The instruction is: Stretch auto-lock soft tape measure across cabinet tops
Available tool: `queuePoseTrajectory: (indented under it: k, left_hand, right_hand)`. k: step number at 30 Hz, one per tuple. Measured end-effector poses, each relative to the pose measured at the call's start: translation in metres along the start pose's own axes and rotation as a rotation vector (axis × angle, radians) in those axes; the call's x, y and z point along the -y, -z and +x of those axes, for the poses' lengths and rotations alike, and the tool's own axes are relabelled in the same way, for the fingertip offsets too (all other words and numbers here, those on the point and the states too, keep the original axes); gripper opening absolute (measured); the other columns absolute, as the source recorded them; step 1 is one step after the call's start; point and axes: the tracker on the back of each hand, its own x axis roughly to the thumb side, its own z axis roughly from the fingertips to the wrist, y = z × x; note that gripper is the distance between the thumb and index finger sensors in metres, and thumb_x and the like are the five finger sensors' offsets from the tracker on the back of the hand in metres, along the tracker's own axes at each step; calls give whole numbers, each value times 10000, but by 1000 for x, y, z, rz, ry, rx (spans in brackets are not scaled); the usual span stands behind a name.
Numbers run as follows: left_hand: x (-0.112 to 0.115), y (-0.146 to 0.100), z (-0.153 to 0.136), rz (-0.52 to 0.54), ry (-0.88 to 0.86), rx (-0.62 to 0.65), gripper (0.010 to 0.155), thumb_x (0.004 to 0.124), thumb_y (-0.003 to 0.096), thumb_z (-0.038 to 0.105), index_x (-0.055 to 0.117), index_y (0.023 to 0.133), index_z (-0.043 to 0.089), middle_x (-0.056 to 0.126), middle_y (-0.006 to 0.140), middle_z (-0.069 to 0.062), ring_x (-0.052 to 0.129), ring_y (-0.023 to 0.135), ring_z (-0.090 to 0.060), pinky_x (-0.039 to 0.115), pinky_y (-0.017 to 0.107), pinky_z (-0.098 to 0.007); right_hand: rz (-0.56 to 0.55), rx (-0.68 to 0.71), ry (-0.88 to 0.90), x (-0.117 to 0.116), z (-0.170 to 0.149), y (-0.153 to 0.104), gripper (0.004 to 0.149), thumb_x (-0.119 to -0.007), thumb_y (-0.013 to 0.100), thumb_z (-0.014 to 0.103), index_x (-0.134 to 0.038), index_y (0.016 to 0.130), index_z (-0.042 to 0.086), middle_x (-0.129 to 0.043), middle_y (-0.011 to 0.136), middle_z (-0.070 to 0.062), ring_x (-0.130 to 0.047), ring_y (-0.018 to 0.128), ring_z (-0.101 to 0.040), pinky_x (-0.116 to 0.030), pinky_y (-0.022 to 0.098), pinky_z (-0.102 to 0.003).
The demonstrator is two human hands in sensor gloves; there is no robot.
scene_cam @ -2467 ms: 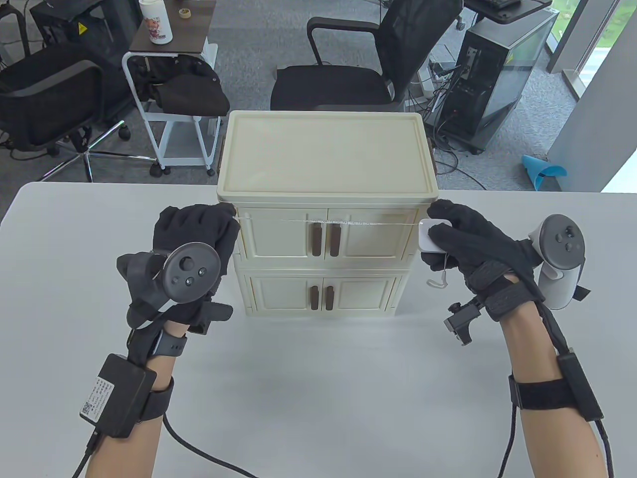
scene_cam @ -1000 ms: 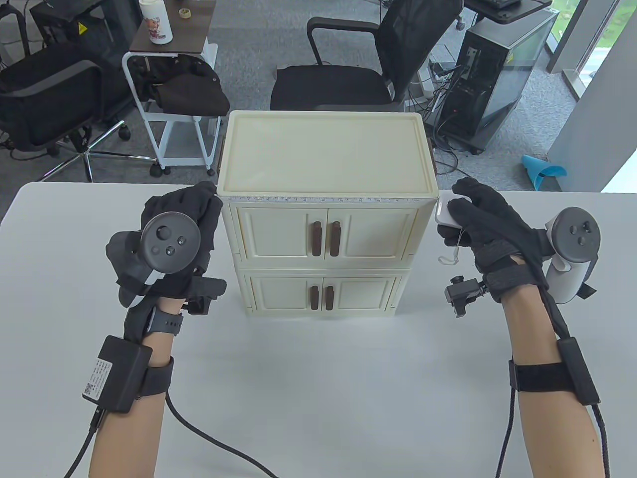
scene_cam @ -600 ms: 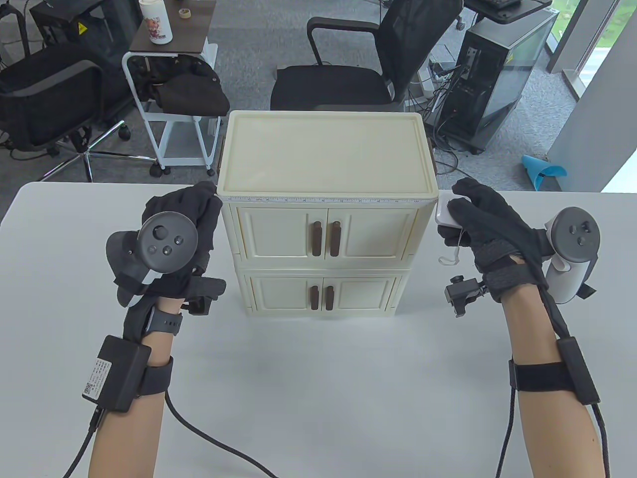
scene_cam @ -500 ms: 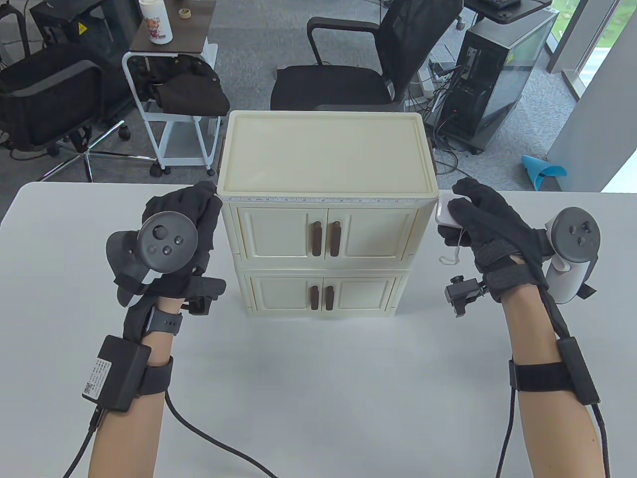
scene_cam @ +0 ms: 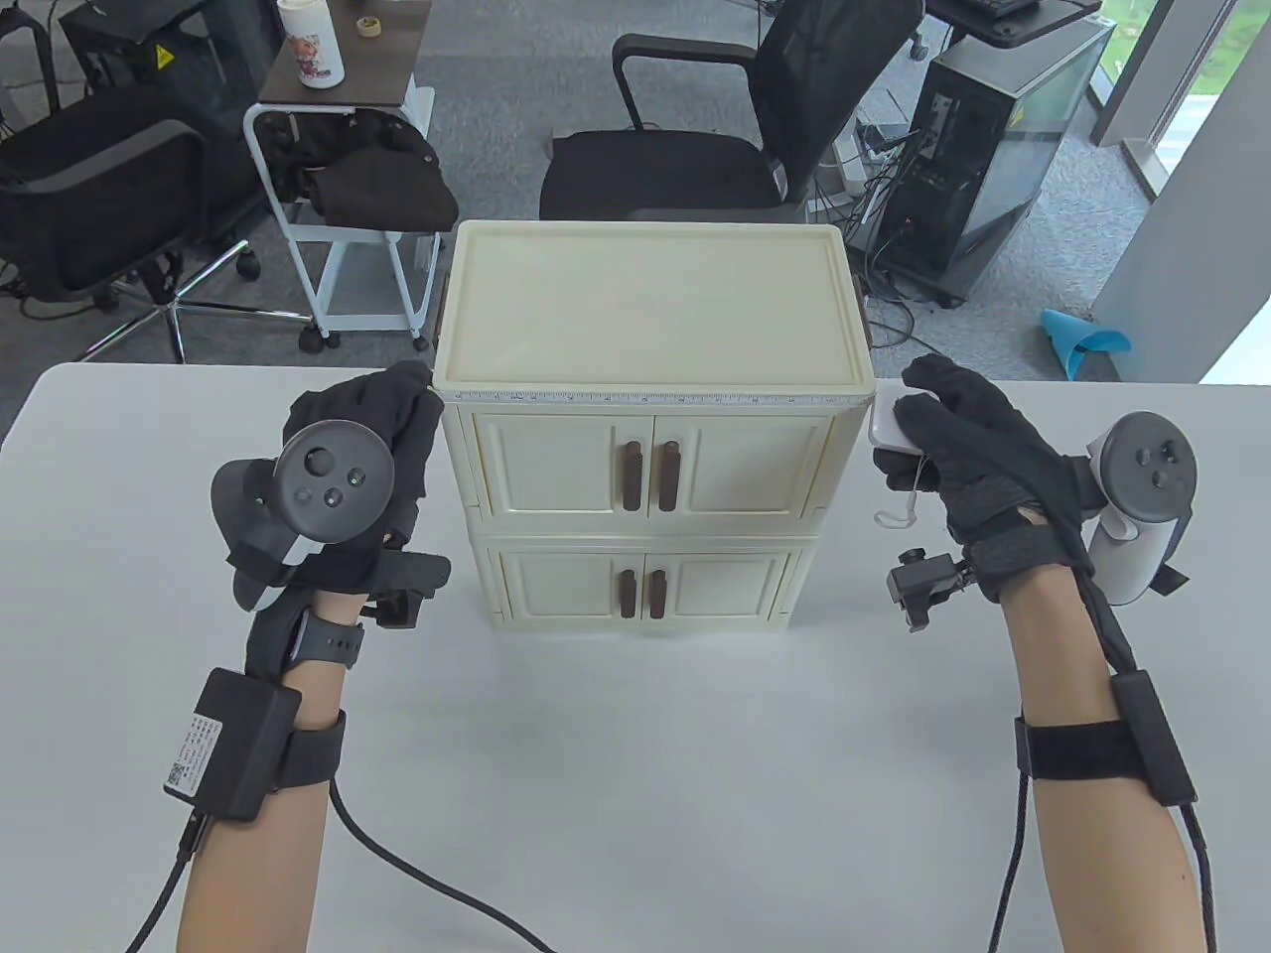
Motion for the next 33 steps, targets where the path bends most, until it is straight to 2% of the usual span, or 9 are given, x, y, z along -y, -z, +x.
queuePoseTrajectory:
  k: [6, 10, 13, 19, 24, 33]
  left_hand:
    - [-3, -6, 0, 2, 19, 17, 427, 611, 635, 452, 670, 1019, 272, 829, 1016, 69, 832, 1012, -252, 597, 774, -635]
    - [-3, -19, -2, -1, 29, 46, 429, 605, 636, 450, 670, 1016, 261, 830, 1009, 69, 829, 1013, -254, 597, 772, -636]
    - [5, -33, -4, -22, 5, 80, 430, 608, 635, 449, 675, 1014, 259, 833, 1007, 67, 829, 1014, -254, 596, 772, -637]
    - [39, -65, 2, -95, -14, 153, 429, 613, 631, 448, 677, 1014, 264, 835, 1009, 69, 825, 1019, -258, 594, 773, -640]
    - [70, -93, 12, -152, -29, 217, 429, 617, 627, 448, 680, 1012, 270, 837, 1011, 73, 821, 1026, -256, 591, 773, -642]
    - [120, -121, 32, -256, -100, 297, 431, 643, 617, 449, 691, 1006, 268, 847, 1006, 74, 821, 1028, -258, 587, 772, -646]
  right_hand:
    - [-7, 13, 7, 1, 2, -3, 522, -877, 548, 271, -717, 971, 11, -934, 769, -231, -1058, 485, -287, -929, 339, -438]
    - [22, 35, -15, 2, 2, -11, 519, -883, 543, 268, -727, 962, 4, -943, 756, -232, -1063, 471, -285, -934, 327, -435]
    - [61, 40, -22, -2, -5, -20, 518, -883, 544, 269, -726, 961, 5, -943, 755, -230, -1062, 474, -281, -934, 327, -435]
    - [145, 31, -11, -24, -36, -43, 516, -881, 545, 270, -724, 962, 8, -939, 757, -232, -1060, 477, -281, -933, 329, -436]
    - [222, -1, 9, -53, -71, -63, 517, -882, 544, 268, -725, 961, 8, -938, 759, -231, -1059, 475, -290, -930, 331, -439]
    - [308, -44, 28, -100, -111, -85, 518, -884, 542, 271, -727, 958, 7, -942, 754, -230, -1063, 472, -283, -934, 326, -436]
